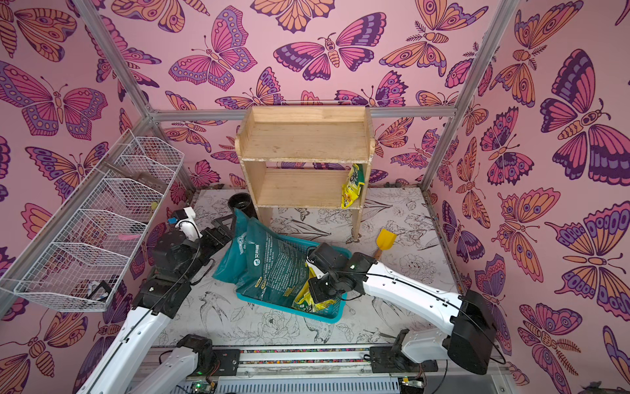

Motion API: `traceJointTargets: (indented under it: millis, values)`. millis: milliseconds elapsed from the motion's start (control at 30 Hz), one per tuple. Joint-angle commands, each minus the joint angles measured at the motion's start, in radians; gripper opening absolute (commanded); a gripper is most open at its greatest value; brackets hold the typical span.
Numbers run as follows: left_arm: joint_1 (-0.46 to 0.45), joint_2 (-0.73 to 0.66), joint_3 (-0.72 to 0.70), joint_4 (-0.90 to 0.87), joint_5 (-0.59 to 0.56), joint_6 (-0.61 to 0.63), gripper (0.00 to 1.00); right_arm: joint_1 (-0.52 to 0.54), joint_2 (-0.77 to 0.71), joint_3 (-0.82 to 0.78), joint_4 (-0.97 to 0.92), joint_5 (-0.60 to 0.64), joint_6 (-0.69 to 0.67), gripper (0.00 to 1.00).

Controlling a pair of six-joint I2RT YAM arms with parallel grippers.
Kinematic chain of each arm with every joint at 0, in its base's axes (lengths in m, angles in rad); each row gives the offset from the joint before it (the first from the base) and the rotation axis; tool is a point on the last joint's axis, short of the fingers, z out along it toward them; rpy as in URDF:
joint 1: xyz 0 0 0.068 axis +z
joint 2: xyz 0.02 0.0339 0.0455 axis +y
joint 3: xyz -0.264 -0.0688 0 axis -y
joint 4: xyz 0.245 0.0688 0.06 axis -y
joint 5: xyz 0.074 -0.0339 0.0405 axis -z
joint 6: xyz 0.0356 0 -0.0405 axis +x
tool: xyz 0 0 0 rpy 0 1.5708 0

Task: Take down the fertilizer bag from the shelf
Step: Place the fertilizer bag in the storage box.

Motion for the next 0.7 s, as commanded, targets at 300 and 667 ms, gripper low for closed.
traceJointTargets:
  millis: [300,667]
  values:
    - [-0.04,0.018,0.038,0.005,0.008,0.07,0.91,-0.009,0.048,0.045,-0.028,0.132,-0.064,0.31]
    - [-0.26,0.119,0.161,-0.046,-0.089,0.281,0.91,-0.056,-0.079,0.254,-0.145,0.472,-0.175,0.69]
